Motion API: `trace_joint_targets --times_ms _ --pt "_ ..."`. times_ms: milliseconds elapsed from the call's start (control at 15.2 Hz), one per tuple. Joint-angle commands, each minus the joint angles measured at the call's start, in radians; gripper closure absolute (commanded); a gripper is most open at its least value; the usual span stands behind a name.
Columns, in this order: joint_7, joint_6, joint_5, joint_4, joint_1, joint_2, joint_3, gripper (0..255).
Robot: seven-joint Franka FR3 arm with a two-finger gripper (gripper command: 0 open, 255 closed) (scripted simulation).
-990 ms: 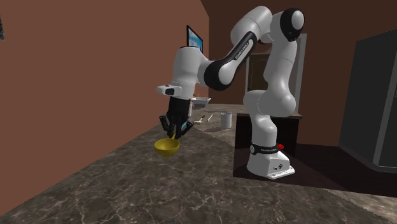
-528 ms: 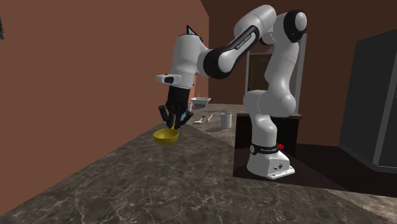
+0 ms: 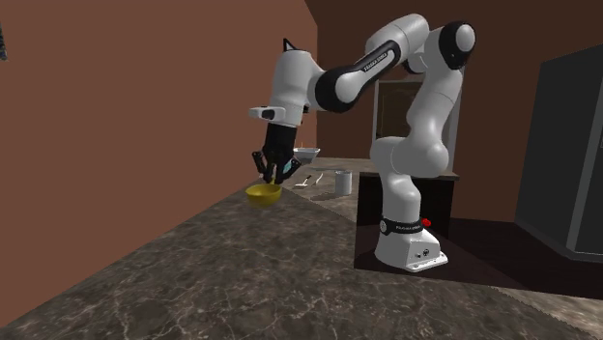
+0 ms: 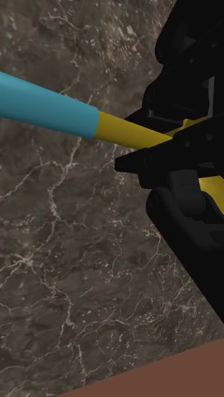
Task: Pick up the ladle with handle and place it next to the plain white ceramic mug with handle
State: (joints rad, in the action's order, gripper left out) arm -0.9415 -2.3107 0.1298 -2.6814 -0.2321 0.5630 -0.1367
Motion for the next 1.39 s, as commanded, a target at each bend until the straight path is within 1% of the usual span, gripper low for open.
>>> trace_joint_targets --times_ms 0,396,726,990,1320 --pt "-0.046 0.019 0.019 -0.037 0.027 0.059 -0.035 255" --pt "-0.184 0.085 0.092 -0.124 0.127 0.219 -0.143 255" --pt "-0.316 0.145 0.164 -0.158 0.227 0.32 -0.245 255" --pt "-0.429 0.187 0.224 -0.159 0.307 0.37 -0.335 255" --pt "-0.572 0.227 0.296 -0.127 0.391 0.389 -0.453 255"
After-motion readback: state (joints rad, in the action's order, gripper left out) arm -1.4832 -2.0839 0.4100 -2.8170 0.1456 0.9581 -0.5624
